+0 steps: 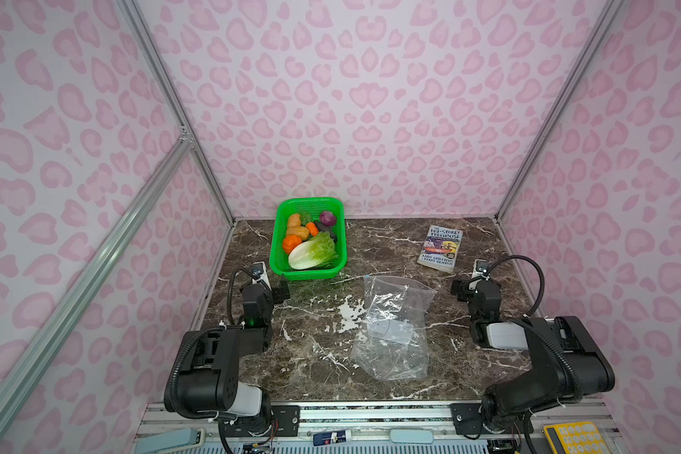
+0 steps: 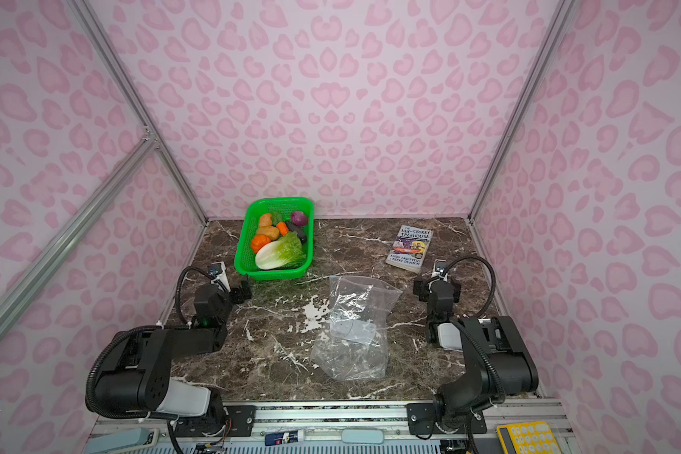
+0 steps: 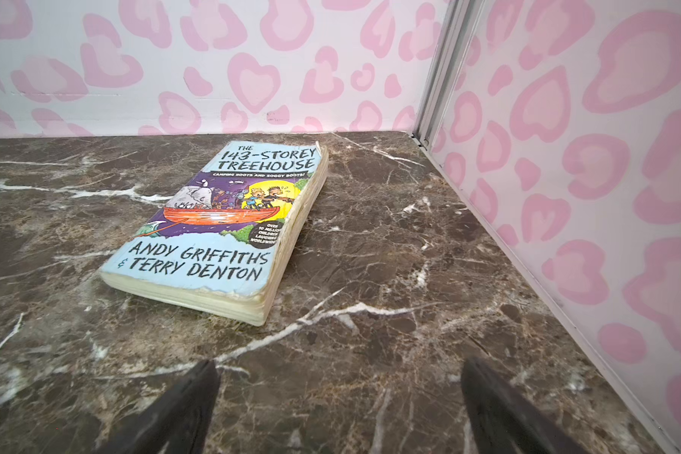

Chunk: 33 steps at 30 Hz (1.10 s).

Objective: Place the food in the zip-top bag and seal the zipper
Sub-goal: 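Raise both arms from the rest pose toward the table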

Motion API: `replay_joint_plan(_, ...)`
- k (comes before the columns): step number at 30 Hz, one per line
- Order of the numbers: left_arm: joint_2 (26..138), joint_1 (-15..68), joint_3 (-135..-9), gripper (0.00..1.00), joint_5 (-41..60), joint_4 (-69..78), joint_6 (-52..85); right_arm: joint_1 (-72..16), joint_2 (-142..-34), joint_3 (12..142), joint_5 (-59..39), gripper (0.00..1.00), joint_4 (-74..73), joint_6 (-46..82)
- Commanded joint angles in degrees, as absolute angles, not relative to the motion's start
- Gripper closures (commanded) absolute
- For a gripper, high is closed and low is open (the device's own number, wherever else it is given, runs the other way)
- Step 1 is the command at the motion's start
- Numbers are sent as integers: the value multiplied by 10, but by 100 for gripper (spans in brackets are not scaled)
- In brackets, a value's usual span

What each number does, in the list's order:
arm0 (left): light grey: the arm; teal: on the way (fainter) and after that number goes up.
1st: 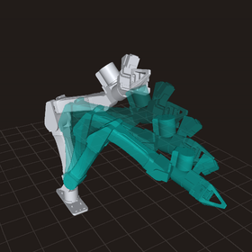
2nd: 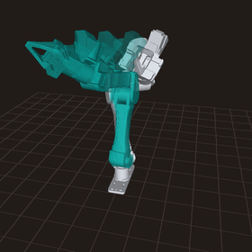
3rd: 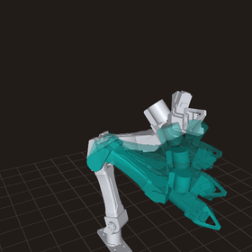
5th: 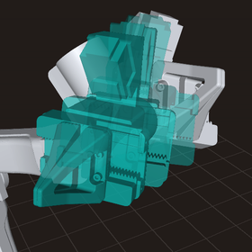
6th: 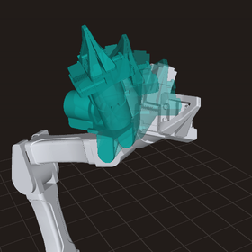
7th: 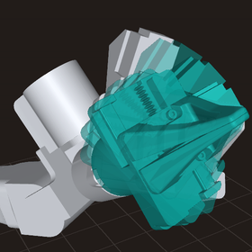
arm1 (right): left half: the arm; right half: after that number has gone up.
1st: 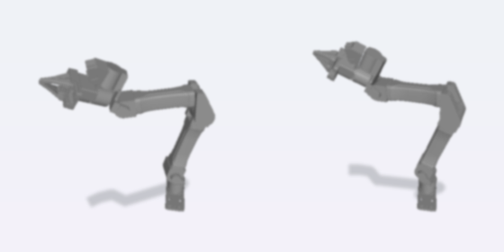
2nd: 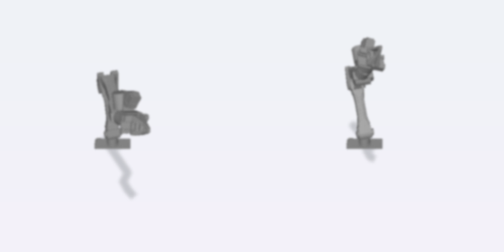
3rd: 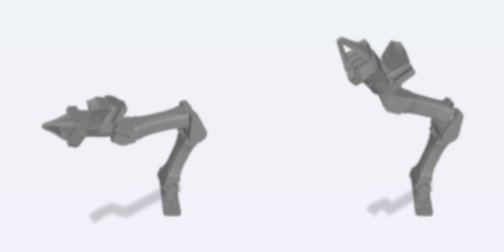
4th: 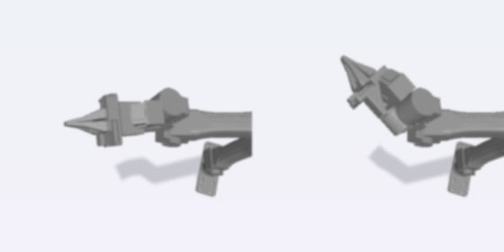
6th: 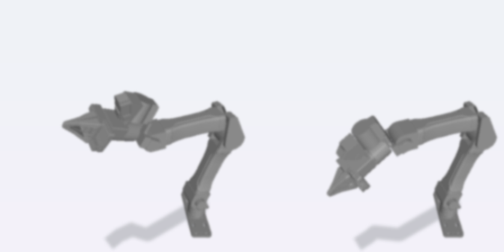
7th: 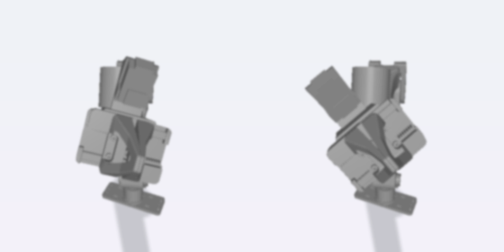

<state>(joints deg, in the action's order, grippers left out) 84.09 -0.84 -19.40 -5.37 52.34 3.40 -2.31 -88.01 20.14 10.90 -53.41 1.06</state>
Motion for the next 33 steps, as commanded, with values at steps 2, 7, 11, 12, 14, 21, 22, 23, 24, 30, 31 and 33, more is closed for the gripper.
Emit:
replay_joint_plan(2,840,-9,-199,2,-52,535,31,-24,-881,203,109,2,-540,14)
replay_joint_plan(7,840,-9,-199,2,-53,535,31,-24,-881,203,109,2,-540,14)
replay_joint_plan(11,839,-9,-199,2,-53,535,31,-23,-881,203,109,2,-540,14)
replay_joint_plan(12,839,-9,-199,2,-53,535,31,-24,-881,203,109,2,-540,14)
replay_joint_plan(14,838,-9,-198,2,-53,535,31,-23,-881,202,109,2,-540,14)
replay_joint_plan(21,841,-6,-202,2,-56,531,31,-22,-881,203,105,2,-539,16)
replay_joint_plan(22,840,-7,-201,2,-56,531,30,-21,-881,203,105,2,-538,16)
replay_joint_plan(23,841,-6,-202,2,-56,532,30,-22,-882,204,105,2,-538,16)
replay_joint_plan(24,840,-7,-202,2,-56,532,30,-22,-882,204,105,2,-538,16)
replay_joint_plan(30,836,-7,-201,2,-51,527,28,-22,-881,202,105,2,-539,16)
replay_joint_plan(31,831,-6,-209,3,-47,510,26,-22,-880,202,105,3,-540,15)
replay_joint_plan(33,819,-6,-229,2,-48,469,26,-22,-880,201,105,4,-541,15)
